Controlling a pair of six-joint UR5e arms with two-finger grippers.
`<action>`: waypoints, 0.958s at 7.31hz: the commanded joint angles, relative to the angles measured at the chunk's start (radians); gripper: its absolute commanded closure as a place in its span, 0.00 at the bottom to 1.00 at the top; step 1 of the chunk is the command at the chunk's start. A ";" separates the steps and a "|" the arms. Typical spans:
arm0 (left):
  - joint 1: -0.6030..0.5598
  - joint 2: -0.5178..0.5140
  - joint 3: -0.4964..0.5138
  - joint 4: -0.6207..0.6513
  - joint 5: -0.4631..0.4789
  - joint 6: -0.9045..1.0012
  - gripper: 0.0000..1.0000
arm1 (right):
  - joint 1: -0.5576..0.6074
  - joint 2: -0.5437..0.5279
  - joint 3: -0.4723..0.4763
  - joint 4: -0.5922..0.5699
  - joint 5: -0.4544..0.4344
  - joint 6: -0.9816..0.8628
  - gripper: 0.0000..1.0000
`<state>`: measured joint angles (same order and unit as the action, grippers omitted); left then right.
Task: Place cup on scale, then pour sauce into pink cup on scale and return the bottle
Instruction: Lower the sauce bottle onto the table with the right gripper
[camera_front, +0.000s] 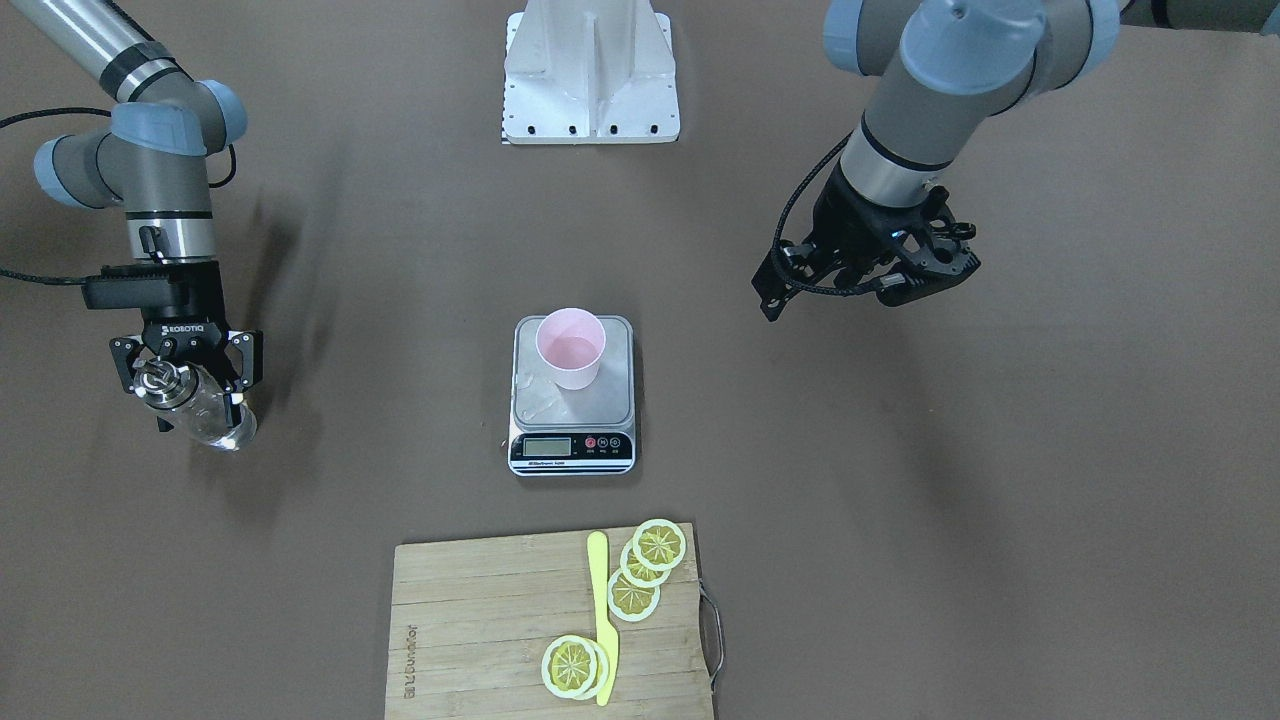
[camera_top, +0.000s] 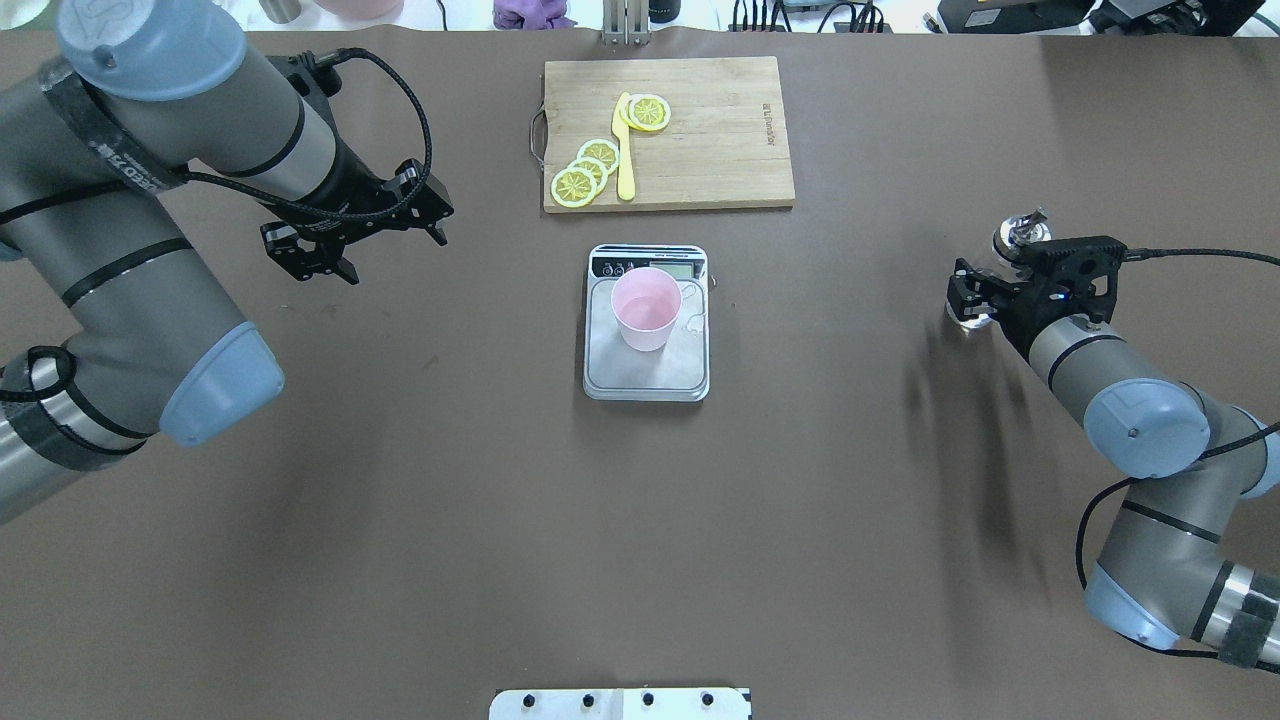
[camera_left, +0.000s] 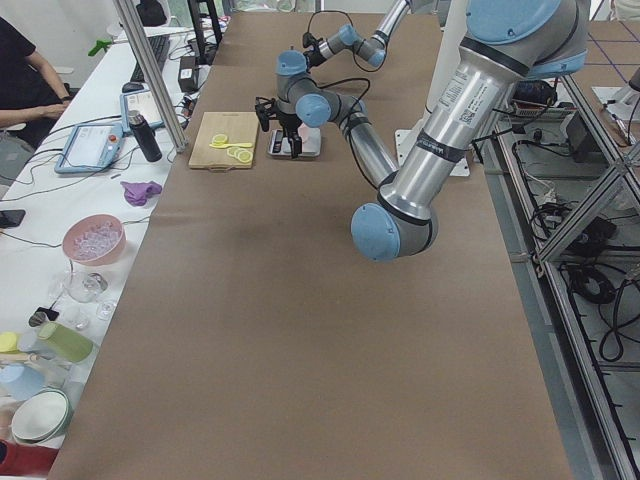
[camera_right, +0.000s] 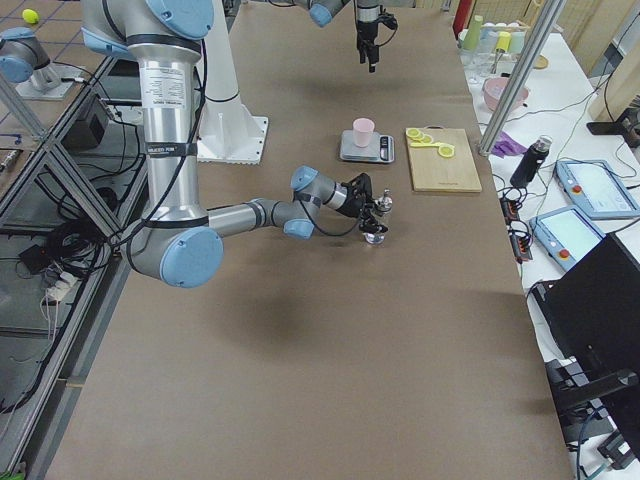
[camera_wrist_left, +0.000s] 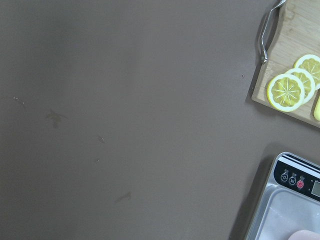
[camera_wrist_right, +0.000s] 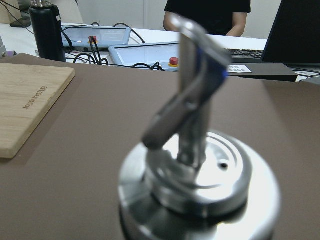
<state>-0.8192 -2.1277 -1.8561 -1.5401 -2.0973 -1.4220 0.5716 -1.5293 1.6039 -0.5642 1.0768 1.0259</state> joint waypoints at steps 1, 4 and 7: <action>0.000 -0.001 0.000 0.000 0.000 0.000 0.02 | -0.001 0.000 0.002 0.001 -0.001 0.002 0.01; 0.000 -0.002 0.000 0.002 0.000 0.000 0.02 | 0.002 -0.044 0.066 0.000 -0.001 0.011 0.01; 0.002 -0.002 0.003 0.002 0.000 0.001 0.03 | -0.033 -0.150 0.189 -0.011 -0.001 0.122 0.01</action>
<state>-0.8182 -2.1292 -1.8551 -1.5387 -2.0969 -1.4216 0.5590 -1.6441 1.7418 -0.5690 1.0763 1.0849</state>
